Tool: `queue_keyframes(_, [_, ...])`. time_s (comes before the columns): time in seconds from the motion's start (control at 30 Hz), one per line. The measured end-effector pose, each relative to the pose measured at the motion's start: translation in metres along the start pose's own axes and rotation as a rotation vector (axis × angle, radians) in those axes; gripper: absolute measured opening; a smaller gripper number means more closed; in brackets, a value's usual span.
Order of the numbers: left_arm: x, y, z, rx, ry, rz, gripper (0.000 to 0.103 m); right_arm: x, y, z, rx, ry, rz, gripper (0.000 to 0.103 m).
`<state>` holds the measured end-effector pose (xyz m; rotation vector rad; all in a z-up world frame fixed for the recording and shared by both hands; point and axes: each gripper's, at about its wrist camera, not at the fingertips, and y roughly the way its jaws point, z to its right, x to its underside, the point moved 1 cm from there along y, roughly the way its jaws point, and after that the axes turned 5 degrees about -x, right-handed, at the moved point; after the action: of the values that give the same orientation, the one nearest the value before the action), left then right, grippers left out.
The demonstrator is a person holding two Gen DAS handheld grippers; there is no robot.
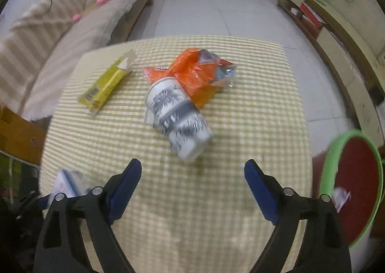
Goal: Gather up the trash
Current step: 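Grasp white milk carton with left tool while right tool grasps paper cup, then carry milk carton and paper cup over the red bucket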
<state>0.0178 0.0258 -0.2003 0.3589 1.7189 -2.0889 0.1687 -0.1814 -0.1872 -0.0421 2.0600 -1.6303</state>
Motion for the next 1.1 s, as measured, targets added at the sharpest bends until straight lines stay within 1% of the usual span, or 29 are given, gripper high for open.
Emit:
queue_keyframes(0.1, [-0.002,-0.004,-0.008,-0.012,-0.015,0.013,0.059,-0.017,0.017,-0.003,0.003,-0.016,-0.005,0.084])
queue_keyframes(0.2, [-0.003,-0.01,-0.019,-0.023,-0.043,0.028,0.059,-0.029,0.038,-0.008,0.001,-0.032,-0.045,0.084])
queue_keyframes(0.33, [-0.005,-0.015,-0.03,-0.033,-0.071,0.038,0.059,-0.032,0.053,-0.016,-0.037,-0.033,-0.064,0.084])
queue_keyframes(0.43, [-0.007,-0.019,-0.035,-0.036,-0.085,0.046,0.059,-0.032,0.058,-0.021,-0.032,-0.053,-0.062,0.083])
queue_keyframes(0.47, [-0.008,-0.019,-0.035,-0.038,-0.086,0.047,0.059,-0.031,0.058,-0.022,-0.043,-0.057,-0.059,0.078])
queue_keyframes(0.53, [-0.008,-0.021,-0.035,-0.04,-0.088,0.05,0.059,-0.027,0.056,-0.022,-0.061,-0.057,-0.05,0.077])
queue_keyframes(0.57, [-0.008,-0.022,-0.035,-0.04,-0.088,0.052,0.059,-0.025,0.054,-0.022,-0.065,-0.054,-0.046,0.074])
queue_keyframes(0.6, [-0.009,-0.023,-0.035,-0.04,-0.087,0.053,0.059,-0.023,0.051,-0.021,-0.067,-0.053,-0.043,0.056])
queue_keyframes(0.63, [-0.009,-0.024,-0.033,-0.04,-0.084,0.055,0.059,-0.019,0.05,-0.021,-0.076,-0.046,-0.048,0.046])
queue_keyframes(0.77, [-0.01,-0.026,-0.029,-0.042,-0.072,0.061,0.059,-0.007,0.039,-0.017,-0.105,0.001,-0.025,0.046])
queue_keyframes(0.93, [-0.009,-0.029,-0.025,-0.048,-0.064,0.066,0.058,0.01,0.026,-0.016,-0.149,0.021,-0.011,0.046])
queue_keyframes(0.97, [-0.009,-0.029,-0.024,-0.049,-0.063,0.067,0.059,0.007,0.021,-0.02,-0.155,0.023,-0.008,0.046])
queue_keyframes(1.1, [-0.009,-0.029,-0.019,-0.052,-0.05,0.064,0.059,0.021,0.006,-0.018,-0.177,0.041,0.02,0.046])
